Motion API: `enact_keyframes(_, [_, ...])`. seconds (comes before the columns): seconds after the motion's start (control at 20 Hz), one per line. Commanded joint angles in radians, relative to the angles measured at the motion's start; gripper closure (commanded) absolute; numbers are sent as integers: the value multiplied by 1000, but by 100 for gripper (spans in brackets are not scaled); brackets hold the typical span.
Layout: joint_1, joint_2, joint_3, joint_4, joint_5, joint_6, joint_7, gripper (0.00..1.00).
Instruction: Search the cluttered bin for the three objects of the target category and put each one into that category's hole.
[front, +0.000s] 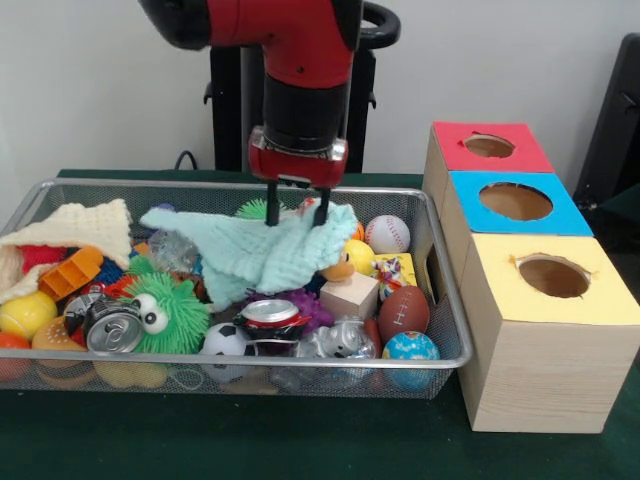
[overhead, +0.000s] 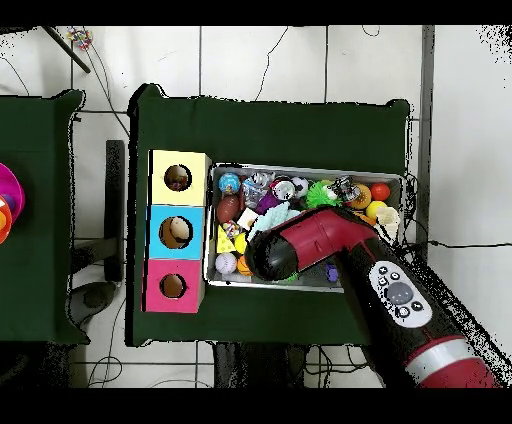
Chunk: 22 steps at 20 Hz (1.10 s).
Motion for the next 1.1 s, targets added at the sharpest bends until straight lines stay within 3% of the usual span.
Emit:
enact_keyframes(0.05, [61, 152, -3, -114, -38, -77, -81, 0])
enact_keyframes(0.45, [115, 168, -1, -182, -14, -116, -17, 0])
enact_keyframes(0.6, [108, 146, -3, -168, -4, -105, -29, 0])
enact_keyframes(0.95, [46, -5, 25, -73, 60, -56, -86, 0])
enact_keyframes(1.1, [12, -78, 44, -44, 103, 3, -156, 0])
